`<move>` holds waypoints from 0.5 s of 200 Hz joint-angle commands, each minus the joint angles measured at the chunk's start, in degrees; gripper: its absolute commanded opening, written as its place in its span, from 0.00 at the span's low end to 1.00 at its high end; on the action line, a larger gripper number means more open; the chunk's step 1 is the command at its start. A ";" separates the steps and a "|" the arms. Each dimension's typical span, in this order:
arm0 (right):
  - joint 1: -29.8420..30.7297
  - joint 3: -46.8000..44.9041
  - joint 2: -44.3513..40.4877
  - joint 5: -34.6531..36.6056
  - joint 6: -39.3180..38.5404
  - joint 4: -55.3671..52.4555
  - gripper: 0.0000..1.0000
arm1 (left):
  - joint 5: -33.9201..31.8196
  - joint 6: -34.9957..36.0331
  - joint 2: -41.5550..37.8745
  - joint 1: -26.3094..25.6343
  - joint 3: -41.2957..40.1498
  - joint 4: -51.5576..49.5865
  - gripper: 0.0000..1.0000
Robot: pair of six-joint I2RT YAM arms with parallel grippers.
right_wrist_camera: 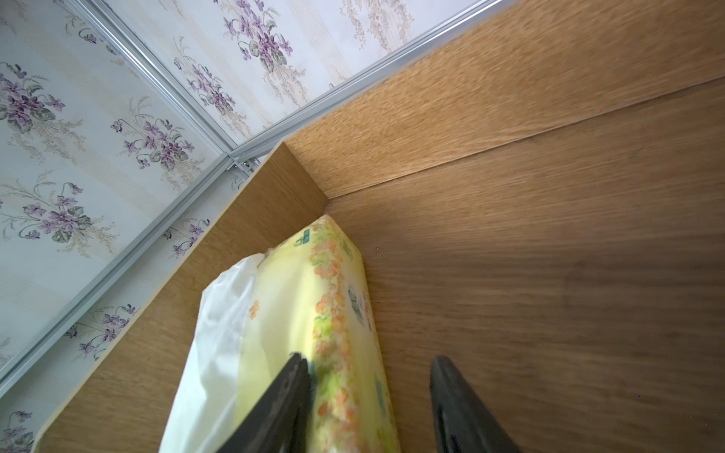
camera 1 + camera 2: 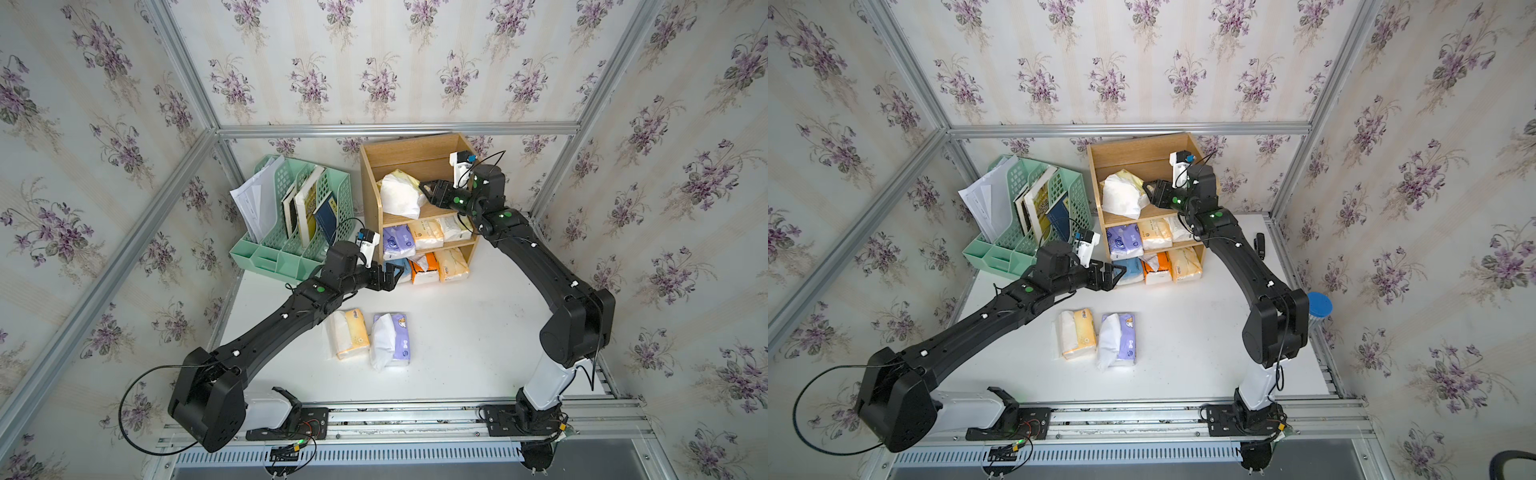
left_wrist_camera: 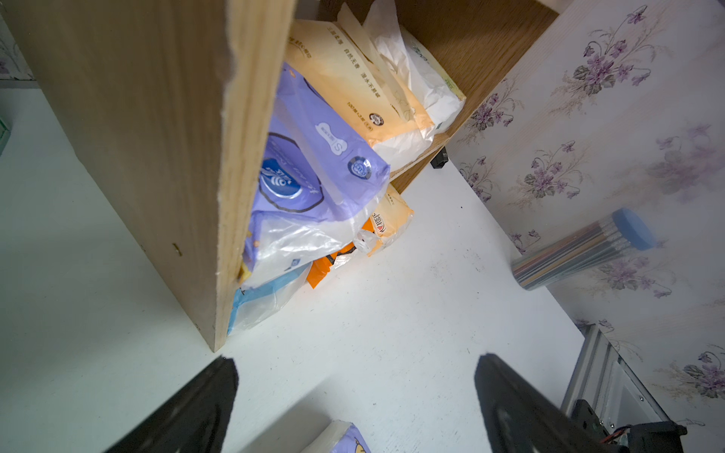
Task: Remove the tissue boxes from the shelf
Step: Adjust the box of tissues on the shelf.
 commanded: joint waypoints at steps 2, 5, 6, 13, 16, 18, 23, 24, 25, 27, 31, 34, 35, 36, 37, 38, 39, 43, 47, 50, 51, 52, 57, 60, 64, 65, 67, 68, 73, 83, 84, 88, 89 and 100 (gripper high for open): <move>0.43 -1.43 -1.41 -1.75 -0.08 -0.28 0.51 | -0.08 0.39 -0.46 -0.06 0.10 0.28 0.99; 0.49 -1.71 -1.57 -1.88 -0.08 -0.20 0.50 | -0.09 0.43 -0.44 -0.02 0.02 0.27 0.99; 0.49 -1.76 -1.60 -1.94 -0.08 -0.22 0.50 | -0.12 0.40 -0.41 0.00 -0.01 0.27 0.99; 0.58 -2.40 -1.99 -2.30 -0.18 -0.22 0.48 | -0.15 0.44 -0.38 -0.07 0.04 0.28 0.99; 0.59 -2.62 -2.12 -2.33 -0.17 -0.20 0.48 | -0.12 0.45 -0.38 -0.11 0.04 0.27 0.99; 0.65 -2.72 -2.23 -2.34 -0.23 -0.29 0.47 | -0.08 0.45 -0.38 -0.10 0.04 0.27 0.99; 0.67 -3.12 -2.45 -2.43 -0.17 -0.27 0.46 | -0.11 0.36 -0.38 -0.09 0.04 0.27 0.99; 0.67 -3.26 -2.52 -2.48 -0.16 -0.25 0.46 | -0.13 0.36 -0.38 -0.12 0.04 0.27 0.99; 0.67 -3.33 -2.56 -2.50 -0.21 -0.28 0.46 | -0.10 0.32 -0.38 -0.14 0.04 0.27 0.99; 0.61 -3.54 -2.65 -2.58 -0.13 -0.22 0.45 | -0.08 0.35 -0.38 -0.15 0.04 0.31 0.99; 0.67 -3.98 -2.93 -2.68 -0.15 -0.16 0.45 | -0.07 0.43 -0.38 -0.15 0.03 0.33 0.99; 0.75 -4.28 -3.09 -2.76 -0.03 -0.04 0.44 | -0.06 0.28 -0.38 -0.23 0.11 0.32 0.99; 0.75 -4.37 -3.15 -2.77 -0.01 0.09 0.43 | -0.02 0.32 -0.38 -0.24 0.08 0.29 0.99; 0.71 -4.50 -3.22 -2.78 0.00 0.10 0.43 | -0.04 0.34 -0.38 -0.24 0.10 0.28 0.99; 0.78 -4.65 -3.30 -2.83 0.01 0.16 0.43 | -0.06 0.31 -0.38 -0.24 0.12 0.27 0.99; 0.77 -4.73 -3.34 -2.90 0.05 0.23 0.42 | -0.06 0.29 -0.38 -0.24 0.13 0.27 0.99; 0.81 -4.77 -3.41 -2.89 0.08 0.35 0.42 | -0.02 0.28 -0.38 -0.20 0.13 0.27 0.99; 0.81 -5.21 -3.67 -2.92 0.16 0.51 0.42 | -0.04 0.32 -0.38 -0.31 0.13 0.40 0.99; 0.87 -5.56 -3.94 -3.00 0.26 0.67 0.41 | -0.01 0.23 -0.38 -0.35 0.22 0.36 0.99; 0.86 -5.78 -4.04 -3.03 0.37 0.85 0.41 | -0.02 0.27 -0.38 -0.40 0.23 0.35 0.99; 0.86 -5.82 -4.11 -3.04 0.41 0.88 0.41 | 0.00 0.32 -0.33 -0.36 0.23 0.35 0.99; 0.90 -5.89 -4.14 -3.09 0.43 0.85 0.40 | -0.03 0.34 -0.31 -0.35 0.22 0.35 0.99; 0.89 -6.10 -4.42 -3.20 0.60 0.95 0.40 | -0.06 0.28 -0.29 -0.43 0.30 0.27 0.99; 0.96 -6.19 -4.51 -3.30 0.70 0.92 0.40 | 0.01 0.28 -0.29 -0.53 0.38 0.28 0.99; 1.02 -6.21 -4.67 -3.31 0.87 0.95 0.40 | 0.03 0.25 -0.22 -0.59 0.47 0.22 0.99; 1.02 -6.21 -4.73 -3.31 0.97 0.88 0.40 | 0.07 0.27 -0.21 -0.55 0.48 0.20 0.99; 0.98 -6.21 -4.82 -3.31 1.04 0.90 0.41 | 0.05 0.27 -0.20 -0.58 0.55 0.18 0.99; 1.00 -6.21 -4.85 -3.27 1.10 0.91 0.41 | -0.01 0.27 -0.20 -0.59 0.56 0.18 0.99; 1.02 -6.24 -5.04 -3.41 1.28 0.79 0.44 | 0.04 0.39 -0.20 -0.66 0.66 0.05 0.99; 0.98 -6.07 -5.54 -3.35 1.88 0.62 0.55 | -0.02 0.34 -0.20 -0.75 0.92 -0.17 0.99; 1.00 -6.10 -5.56 -3.33 1.91 0.63 0.55 | 0.00 0.39 -0.20 -0.76 0.97 -0.22 0.99; 0.95 -6.02 -5.74 -3.32 2.14 0.69 0.57 | -0.01 0.45 -0.20 -0.84 1.04 -0.34 0.99; 0.94 -5.99 -5.79 -3.31 2.17 0.67 0.58 | 0.00 0.45 -0.20 -0.85 1.02 -0.34 0.99; 0.97 -5.78 -6.34 -3.40 2.67 0.58 0.60 | -0.12 0.58 -0.20 -0.94 1.18 -0.47 0.99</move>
